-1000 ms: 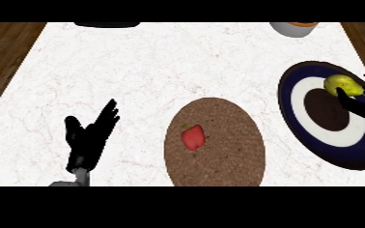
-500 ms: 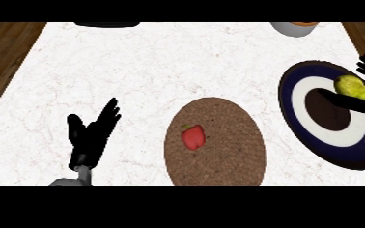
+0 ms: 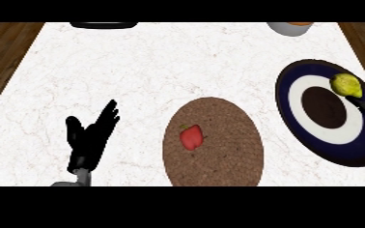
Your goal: Pick the pear from the placemat and place it in the plate
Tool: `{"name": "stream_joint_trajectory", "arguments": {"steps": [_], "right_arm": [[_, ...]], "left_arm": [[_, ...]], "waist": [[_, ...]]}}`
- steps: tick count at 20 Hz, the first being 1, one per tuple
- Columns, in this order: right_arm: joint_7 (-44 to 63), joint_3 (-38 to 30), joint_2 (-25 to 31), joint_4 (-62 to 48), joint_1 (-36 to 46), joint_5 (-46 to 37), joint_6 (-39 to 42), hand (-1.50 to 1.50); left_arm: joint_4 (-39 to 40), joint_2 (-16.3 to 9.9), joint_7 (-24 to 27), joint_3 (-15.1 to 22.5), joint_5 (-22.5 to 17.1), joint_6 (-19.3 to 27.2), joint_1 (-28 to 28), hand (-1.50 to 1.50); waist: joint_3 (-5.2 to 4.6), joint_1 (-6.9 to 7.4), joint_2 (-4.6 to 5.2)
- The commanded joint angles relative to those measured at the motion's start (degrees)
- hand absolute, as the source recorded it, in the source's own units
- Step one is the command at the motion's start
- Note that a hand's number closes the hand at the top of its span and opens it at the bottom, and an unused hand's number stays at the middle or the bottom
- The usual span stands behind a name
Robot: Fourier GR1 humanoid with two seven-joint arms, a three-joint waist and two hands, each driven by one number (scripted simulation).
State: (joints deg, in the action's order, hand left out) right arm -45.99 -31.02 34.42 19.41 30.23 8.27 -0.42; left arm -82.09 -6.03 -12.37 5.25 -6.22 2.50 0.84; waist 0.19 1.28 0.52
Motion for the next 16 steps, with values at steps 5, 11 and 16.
{"name": "stream_joint_trajectory", "arguments": {"steps": [5,11,16], "right_arm": [[-5.51,-1.06,5.74,-5.36,-8.15,2.22,22.68,-1.50],[-13.09,1.87,5.76,-3.86,-14.48,-0.44,27.09,-1.50],[-18.25,4.25,5.26,-1.66,-20.95,-2.89,25.90,-1.50]], "left_arm": [[-1.16,-0.39,-1.14,-1.13,-1.07,-0.79,-0.01,0.00],[-1.12,-0.12,0.79,-1.07,-0.61,-1.21,1.64,0.00],[-1.82,1.72,-2.24,0.10,0.55,1.15,0.53,0.00]], "waist": [[0.03,-0.47,-0.09],[-0.01,-0.64,-0.28],[0.00,-1.01,-0.38]]}}
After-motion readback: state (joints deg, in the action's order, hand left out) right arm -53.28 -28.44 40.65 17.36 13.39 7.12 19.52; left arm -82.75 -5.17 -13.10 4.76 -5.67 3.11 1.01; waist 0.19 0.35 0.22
